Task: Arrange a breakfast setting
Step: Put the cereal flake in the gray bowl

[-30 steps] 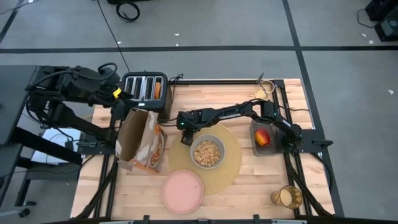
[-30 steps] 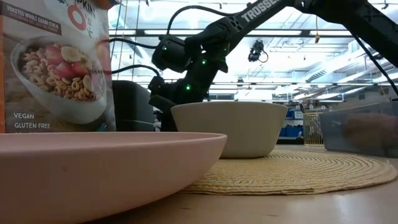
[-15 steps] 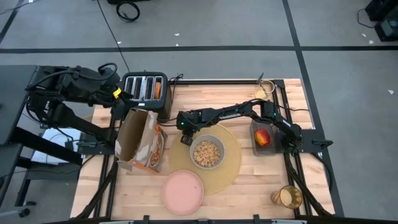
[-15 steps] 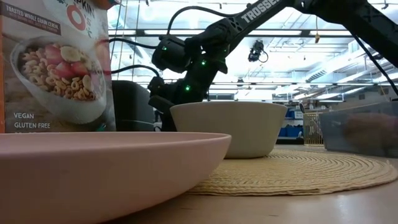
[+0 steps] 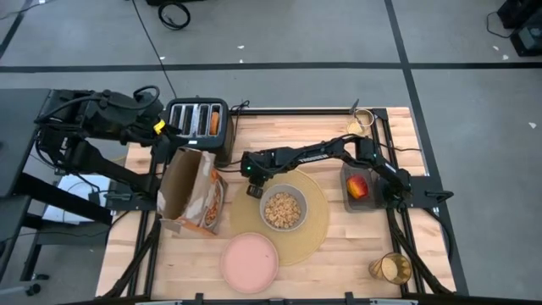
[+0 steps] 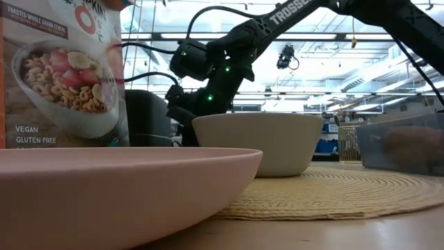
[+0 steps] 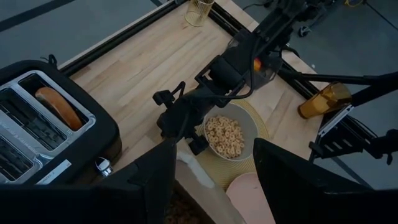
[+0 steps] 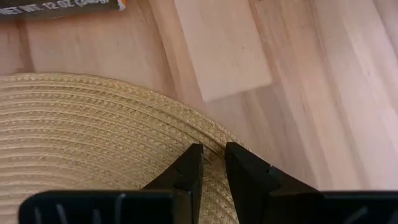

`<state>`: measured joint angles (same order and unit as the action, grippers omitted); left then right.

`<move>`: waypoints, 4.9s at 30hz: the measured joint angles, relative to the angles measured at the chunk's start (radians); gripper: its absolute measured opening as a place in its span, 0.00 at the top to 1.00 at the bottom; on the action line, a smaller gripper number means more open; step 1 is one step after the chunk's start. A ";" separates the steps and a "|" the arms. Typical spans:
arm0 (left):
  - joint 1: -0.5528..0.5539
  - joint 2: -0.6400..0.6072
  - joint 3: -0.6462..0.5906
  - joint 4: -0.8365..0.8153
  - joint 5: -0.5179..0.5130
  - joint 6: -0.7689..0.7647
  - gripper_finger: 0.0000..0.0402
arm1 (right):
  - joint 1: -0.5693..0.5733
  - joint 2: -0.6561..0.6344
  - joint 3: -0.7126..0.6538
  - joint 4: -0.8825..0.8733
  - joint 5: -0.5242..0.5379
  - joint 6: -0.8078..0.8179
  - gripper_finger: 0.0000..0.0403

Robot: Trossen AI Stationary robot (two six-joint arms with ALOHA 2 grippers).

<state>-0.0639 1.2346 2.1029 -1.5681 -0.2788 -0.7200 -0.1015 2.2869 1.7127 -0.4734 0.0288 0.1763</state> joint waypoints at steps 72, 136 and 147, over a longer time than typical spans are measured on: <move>0.329 0.707 -0.509 0.614 0.420 1.105 0.53 | -0.027 -1.227 0.001 -0.593 0.244 0.163 0.60; 0.370 0.680 -0.908 0.871 0.361 1.097 0.77 | -0.032 -1.087 0.000 -0.551 0.284 0.182 0.60; 0.360 0.680 -0.908 0.885 0.370 1.075 0.77 | -0.032 -1.087 0.000 -0.551 0.284 0.181 0.60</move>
<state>0.2962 1.9148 1.1954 -0.6834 0.0910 0.3546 -0.1333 1.1999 1.7126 -1.0247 0.3126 0.3569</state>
